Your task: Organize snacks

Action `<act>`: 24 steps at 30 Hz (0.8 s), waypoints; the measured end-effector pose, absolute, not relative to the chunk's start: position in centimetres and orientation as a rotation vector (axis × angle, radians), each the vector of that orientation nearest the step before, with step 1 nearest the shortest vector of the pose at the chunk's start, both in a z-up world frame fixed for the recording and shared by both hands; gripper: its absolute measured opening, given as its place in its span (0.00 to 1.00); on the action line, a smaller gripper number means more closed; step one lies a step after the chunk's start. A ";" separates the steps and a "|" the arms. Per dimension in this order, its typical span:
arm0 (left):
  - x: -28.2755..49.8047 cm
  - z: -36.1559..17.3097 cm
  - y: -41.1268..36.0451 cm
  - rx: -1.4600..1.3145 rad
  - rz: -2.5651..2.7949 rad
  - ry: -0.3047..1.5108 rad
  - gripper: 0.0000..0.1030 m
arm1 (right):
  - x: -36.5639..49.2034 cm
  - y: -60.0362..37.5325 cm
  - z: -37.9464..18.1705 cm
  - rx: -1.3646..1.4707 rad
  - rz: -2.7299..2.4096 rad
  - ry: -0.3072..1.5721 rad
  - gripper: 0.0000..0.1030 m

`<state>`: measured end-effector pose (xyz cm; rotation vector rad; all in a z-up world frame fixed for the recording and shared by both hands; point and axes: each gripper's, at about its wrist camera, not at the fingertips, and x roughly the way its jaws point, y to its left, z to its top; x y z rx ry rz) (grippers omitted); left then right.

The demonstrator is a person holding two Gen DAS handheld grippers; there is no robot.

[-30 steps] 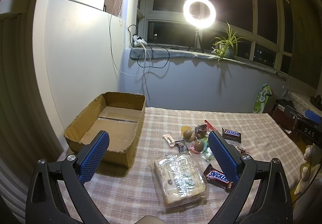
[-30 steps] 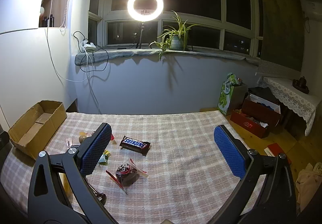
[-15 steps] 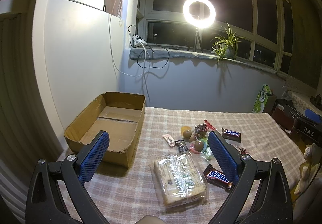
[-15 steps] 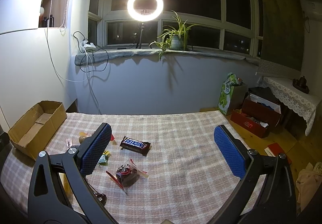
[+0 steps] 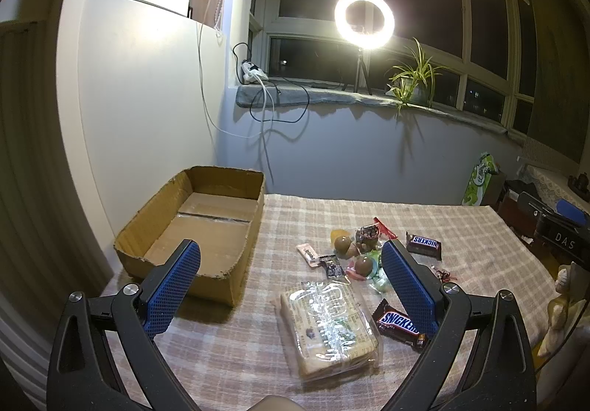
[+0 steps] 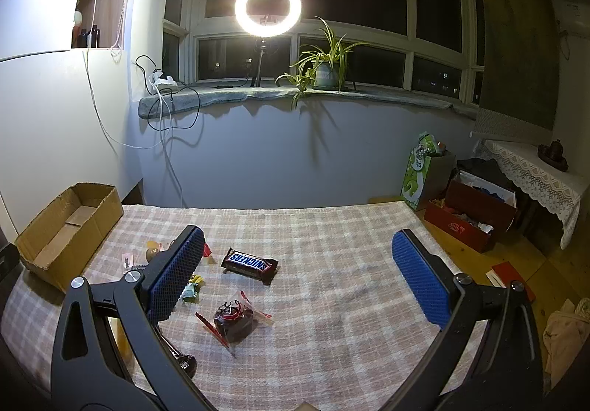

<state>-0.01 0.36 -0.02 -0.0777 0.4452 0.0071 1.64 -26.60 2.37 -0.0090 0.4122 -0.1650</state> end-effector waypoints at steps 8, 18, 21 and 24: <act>0.0 -0.1 0.3 -0.078 0.006 0.447 0.96 | 1.7 -26.5 2.2 -0.010 -0.164 0.416 1.00; 0.1 -0.4 0.3 -0.082 0.003 0.454 0.96 | 1.9 -26.3 1.6 -0.010 -0.160 0.422 1.00; 0.3 -0.6 0.3 -0.083 0.000 0.462 0.96 | 1.9 -26.3 1.5 -0.014 -0.160 0.424 1.00; 0.5 -0.8 0.4 -0.086 -0.002 0.471 0.96 | 2.0 -26.2 1.2 -0.014 -0.156 0.429 1.00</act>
